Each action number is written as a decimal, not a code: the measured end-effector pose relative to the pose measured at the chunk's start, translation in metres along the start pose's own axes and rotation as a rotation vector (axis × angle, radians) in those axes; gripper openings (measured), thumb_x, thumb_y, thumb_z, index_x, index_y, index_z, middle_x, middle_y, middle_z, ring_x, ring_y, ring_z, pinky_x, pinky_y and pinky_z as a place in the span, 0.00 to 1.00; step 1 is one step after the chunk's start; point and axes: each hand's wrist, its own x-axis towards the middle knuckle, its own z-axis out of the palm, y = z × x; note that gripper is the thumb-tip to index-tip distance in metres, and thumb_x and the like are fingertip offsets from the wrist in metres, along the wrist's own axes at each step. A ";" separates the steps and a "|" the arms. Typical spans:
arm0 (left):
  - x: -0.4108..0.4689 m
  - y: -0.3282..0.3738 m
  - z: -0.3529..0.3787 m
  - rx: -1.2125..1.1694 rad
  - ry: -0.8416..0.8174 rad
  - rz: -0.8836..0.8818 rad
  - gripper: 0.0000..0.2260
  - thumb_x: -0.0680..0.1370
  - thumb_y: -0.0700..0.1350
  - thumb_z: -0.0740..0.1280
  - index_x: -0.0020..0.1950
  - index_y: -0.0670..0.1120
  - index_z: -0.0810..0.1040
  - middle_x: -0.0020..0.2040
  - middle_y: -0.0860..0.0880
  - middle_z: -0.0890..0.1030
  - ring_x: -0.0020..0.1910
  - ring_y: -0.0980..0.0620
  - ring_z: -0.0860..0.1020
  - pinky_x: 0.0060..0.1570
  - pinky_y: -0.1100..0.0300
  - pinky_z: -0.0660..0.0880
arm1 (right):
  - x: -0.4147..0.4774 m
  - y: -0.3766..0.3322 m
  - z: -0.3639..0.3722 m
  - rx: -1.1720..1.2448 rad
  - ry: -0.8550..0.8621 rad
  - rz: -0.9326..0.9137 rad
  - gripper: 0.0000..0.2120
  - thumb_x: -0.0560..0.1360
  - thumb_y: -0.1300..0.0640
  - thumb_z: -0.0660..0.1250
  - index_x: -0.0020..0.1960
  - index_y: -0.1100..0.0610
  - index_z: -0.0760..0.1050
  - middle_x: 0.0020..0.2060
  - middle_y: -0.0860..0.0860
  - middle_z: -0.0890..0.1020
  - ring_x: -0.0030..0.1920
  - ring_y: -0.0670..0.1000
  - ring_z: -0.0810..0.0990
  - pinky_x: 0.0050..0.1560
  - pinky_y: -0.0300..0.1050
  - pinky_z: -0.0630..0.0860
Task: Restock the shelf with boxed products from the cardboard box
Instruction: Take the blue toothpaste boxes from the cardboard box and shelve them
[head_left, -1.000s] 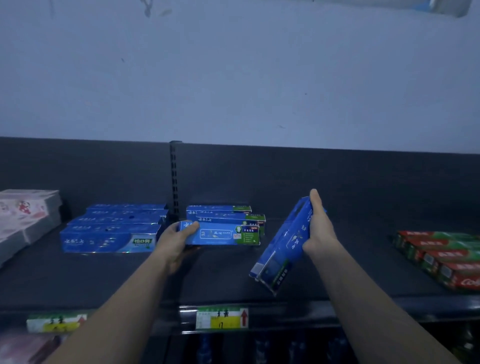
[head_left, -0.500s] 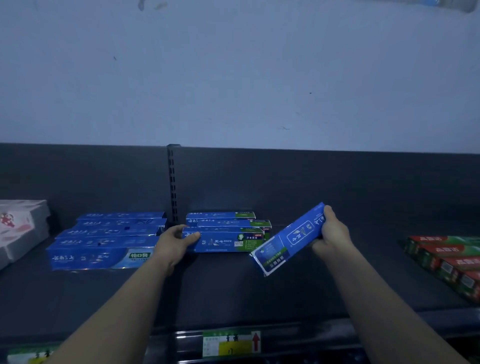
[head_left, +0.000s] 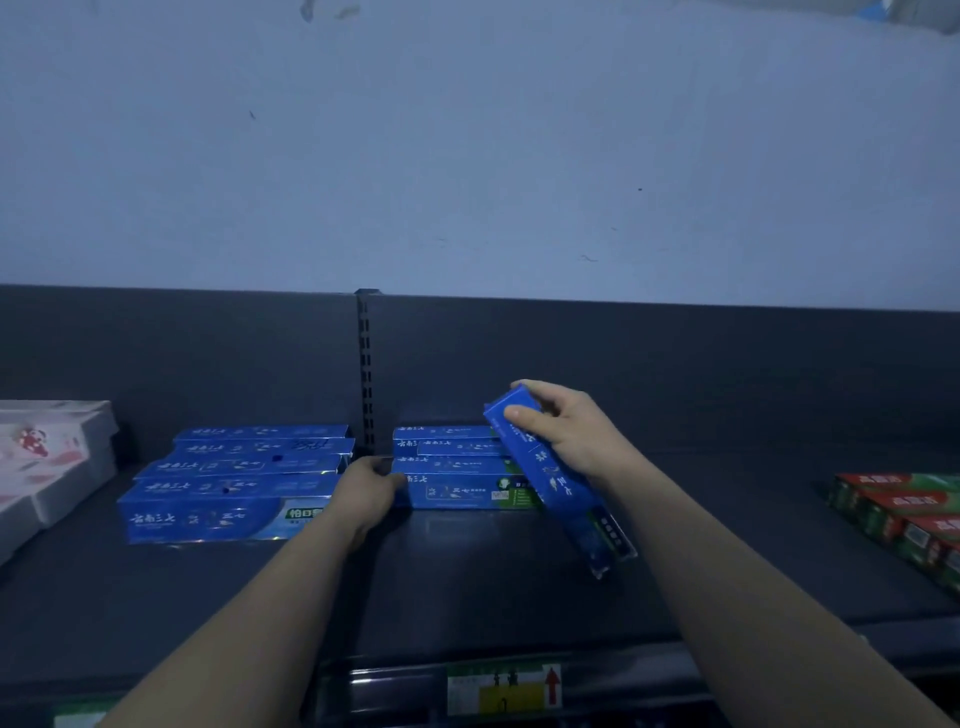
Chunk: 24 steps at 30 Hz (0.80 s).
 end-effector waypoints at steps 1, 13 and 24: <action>-0.002 0.001 -0.002 -0.001 -0.004 -0.009 0.21 0.79 0.42 0.65 0.71 0.38 0.66 0.67 0.42 0.72 0.62 0.42 0.72 0.62 0.50 0.70 | 0.003 0.000 0.006 -0.077 -0.013 -0.017 0.17 0.75 0.58 0.70 0.63 0.54 0.76 0.49 0.47 0.83 0.44 0.42 0.82 0.50 0.37 0.79; -0.007 0.002 -0.008 -0.105 -0.094 -0.048 0.12 0.79 0.38 0.61 0.62 0.39 0.75 0.55 0.44 0.78 0.52 0.45 0.77 0.56 0.49 0.74 | -0.009 0.030 0.000 -0.729 -0.229 0.090 0.28 0.67 0.57 0.77 0.65 0.55 0.72 0.50 0.46 0.73 0.49 0.43 0.74 0.50 0.32 0.70; -0.025 0.010 -0.003 -0.230 -0.080 -0.055 0.11 0.80 0.33 0.57 0.41 0.46 0.71 0.40 0.52 0.73 0.40 0.56 0.71 0.53 0.56 0.70 | -0.027 0.065 -0.050 -0.704 -0.027 0.359 0.16 0.63 0.57 0.79 0.45 0.53 0.74 0.43 0.49 0.79 0.43 0.50 0.78 0.39 0.44 0.74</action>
